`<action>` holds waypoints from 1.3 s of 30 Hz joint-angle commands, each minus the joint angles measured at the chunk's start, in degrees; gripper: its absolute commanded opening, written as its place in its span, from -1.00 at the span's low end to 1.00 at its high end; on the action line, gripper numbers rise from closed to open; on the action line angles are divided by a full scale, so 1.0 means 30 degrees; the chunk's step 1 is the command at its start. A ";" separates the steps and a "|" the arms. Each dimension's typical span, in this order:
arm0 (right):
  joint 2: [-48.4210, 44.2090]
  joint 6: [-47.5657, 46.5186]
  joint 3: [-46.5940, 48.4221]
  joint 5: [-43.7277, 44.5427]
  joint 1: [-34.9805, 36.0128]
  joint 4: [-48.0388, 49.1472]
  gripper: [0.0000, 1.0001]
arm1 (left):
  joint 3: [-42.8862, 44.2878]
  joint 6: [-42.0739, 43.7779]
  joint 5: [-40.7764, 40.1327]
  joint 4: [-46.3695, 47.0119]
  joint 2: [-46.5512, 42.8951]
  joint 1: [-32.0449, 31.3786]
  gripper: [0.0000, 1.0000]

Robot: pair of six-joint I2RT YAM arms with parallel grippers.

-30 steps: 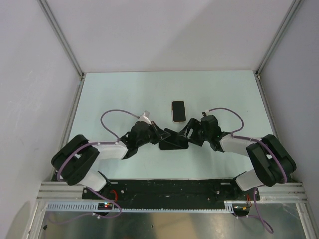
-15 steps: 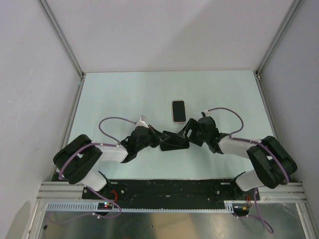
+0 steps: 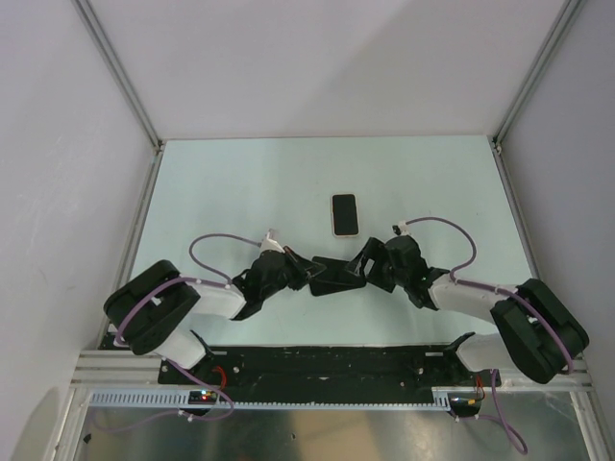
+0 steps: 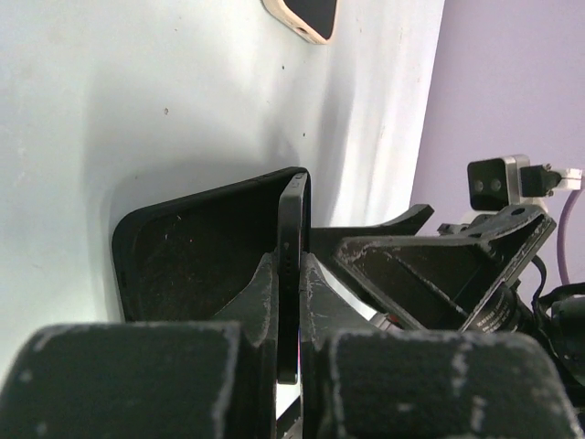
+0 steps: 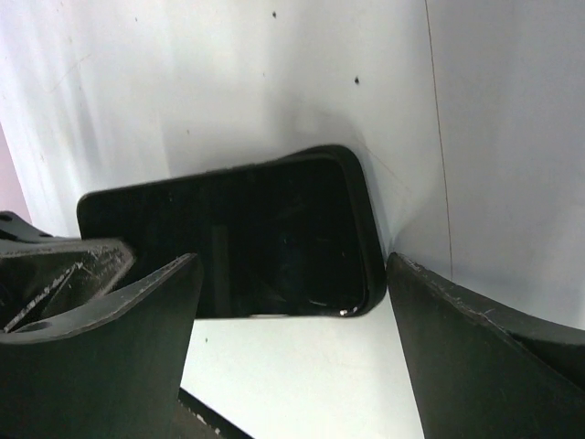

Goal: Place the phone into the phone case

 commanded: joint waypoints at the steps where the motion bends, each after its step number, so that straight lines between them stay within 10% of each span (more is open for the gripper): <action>1: -0.1103 0.0396 -0.0459 -0.0432 0.0332 -0.1771 0.75 | -0.0738 0.0318 0.0816 -0.2269 0.0757 -0.0811 -1.00; 27: -0.2582 -0.1063 -0.0245 0.1332 -0.0212 -0.2291 0.77 | -0.0818 -0.0126 0.0482 -0.2529 0.2459 -0.1899 -1.00; 39: -0.1367 -0.1963 0.0956 0.0266 -0.0689 -0.2368 0.75 | -0.0886 0.0720 0.0484 -0.3428 0.1386 -0.1953 -0.33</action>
